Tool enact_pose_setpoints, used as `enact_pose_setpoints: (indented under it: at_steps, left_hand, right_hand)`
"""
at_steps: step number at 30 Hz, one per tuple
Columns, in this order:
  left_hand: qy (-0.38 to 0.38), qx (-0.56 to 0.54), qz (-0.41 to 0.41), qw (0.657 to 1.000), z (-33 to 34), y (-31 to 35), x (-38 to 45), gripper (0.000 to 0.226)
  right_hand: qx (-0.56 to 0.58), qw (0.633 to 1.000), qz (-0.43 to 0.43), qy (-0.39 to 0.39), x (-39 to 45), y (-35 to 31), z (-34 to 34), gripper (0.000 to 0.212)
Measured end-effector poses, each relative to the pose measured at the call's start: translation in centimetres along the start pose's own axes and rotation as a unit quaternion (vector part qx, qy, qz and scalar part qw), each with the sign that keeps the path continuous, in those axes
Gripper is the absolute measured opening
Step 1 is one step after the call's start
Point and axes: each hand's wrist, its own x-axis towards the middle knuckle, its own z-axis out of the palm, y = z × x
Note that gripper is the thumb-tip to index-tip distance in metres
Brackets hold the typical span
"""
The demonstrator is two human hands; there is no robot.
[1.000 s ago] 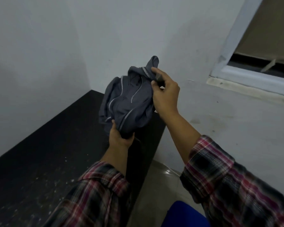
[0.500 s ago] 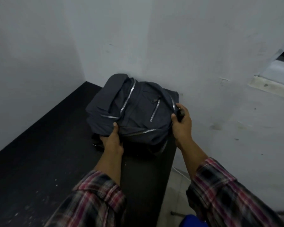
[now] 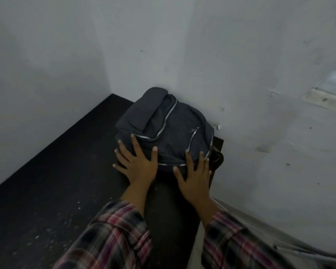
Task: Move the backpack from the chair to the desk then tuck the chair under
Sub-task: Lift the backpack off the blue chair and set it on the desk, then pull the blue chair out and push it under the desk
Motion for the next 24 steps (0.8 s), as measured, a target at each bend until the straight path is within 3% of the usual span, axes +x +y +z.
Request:
enact_pose_setpoints:
  at_steps: [3, 6, 17, 20, 24]
  left_hand:
    - [-0.093, 0.048, 0.076, 0.992, 1.2, -2.4, 0.5, 0.093]
    - [-0.122, 0.072, 0.102, 0.985, 1.8, -3.2, 1.4, 0.097]
    - [-0.064, 0.125, 0.082, 0.987, 3.2, -2.3, 2.3, 0.096]
    - [-0.039, 0.152, 0.095, 0.983, 2.3, -2.0, 0.9, 0.091]
    - [-0.065, 0.222, 0.154, 0.961, 0.7, -0.9, -3.3, 0.081]
  right_hand:
    - [-0.028, 0.998, 0.017, -0.05, -0.8, 0.9, 1.1, 0.076]
    - [-0.041, 0.996, 0.027, -0.079, 0.5, 1.6, 1.5, 0.071]
    - [-0.089, 0.985, 0.003, -0.151, 3.0, 2.1, 0.4, 0.067]
    - [-0.076, 0.99, -0.026, -0.118, 1.7, 3.3, -1.5, 0.067]
    - [-0.077, 0.993, -0.017, -0.09, -1.9, 6.2, -4.8, 0.065]
